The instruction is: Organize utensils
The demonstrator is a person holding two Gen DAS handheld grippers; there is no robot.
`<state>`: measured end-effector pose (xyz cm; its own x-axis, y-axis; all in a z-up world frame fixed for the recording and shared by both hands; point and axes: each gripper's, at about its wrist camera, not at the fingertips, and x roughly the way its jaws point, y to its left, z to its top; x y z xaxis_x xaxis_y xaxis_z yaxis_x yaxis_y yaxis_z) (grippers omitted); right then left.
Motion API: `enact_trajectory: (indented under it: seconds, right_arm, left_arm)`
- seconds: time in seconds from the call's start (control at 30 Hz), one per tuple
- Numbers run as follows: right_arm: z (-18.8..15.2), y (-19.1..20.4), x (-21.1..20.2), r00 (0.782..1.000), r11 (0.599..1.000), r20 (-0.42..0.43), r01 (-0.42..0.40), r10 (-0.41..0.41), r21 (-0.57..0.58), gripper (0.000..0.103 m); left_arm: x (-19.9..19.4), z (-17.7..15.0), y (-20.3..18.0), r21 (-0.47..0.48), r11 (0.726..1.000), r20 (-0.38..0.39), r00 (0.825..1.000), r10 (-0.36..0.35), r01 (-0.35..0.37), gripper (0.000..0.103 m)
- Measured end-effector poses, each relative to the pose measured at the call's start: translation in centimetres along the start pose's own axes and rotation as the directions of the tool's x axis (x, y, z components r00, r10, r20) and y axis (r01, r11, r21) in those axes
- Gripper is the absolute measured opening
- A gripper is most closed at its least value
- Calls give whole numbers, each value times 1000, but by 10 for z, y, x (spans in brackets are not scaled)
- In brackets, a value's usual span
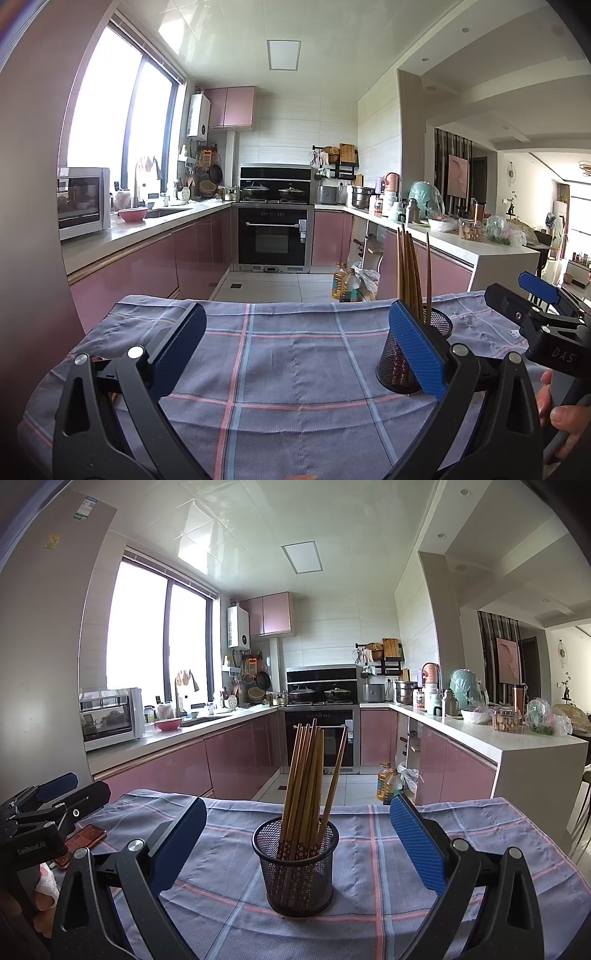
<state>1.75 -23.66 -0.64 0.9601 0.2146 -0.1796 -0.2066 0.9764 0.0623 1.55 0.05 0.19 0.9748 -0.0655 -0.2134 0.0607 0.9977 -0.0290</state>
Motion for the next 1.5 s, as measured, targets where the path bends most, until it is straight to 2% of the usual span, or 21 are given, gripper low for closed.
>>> enact_trajectory:
  seconds: [1.5]
  right_arm:
    - [1, -2, 1, 1000, 1000, -1, 3, -3, 6, 96]
  left_arm:
    - [1, 2, -2, 8, 1000, 3, 1000, -1, 1, 97]
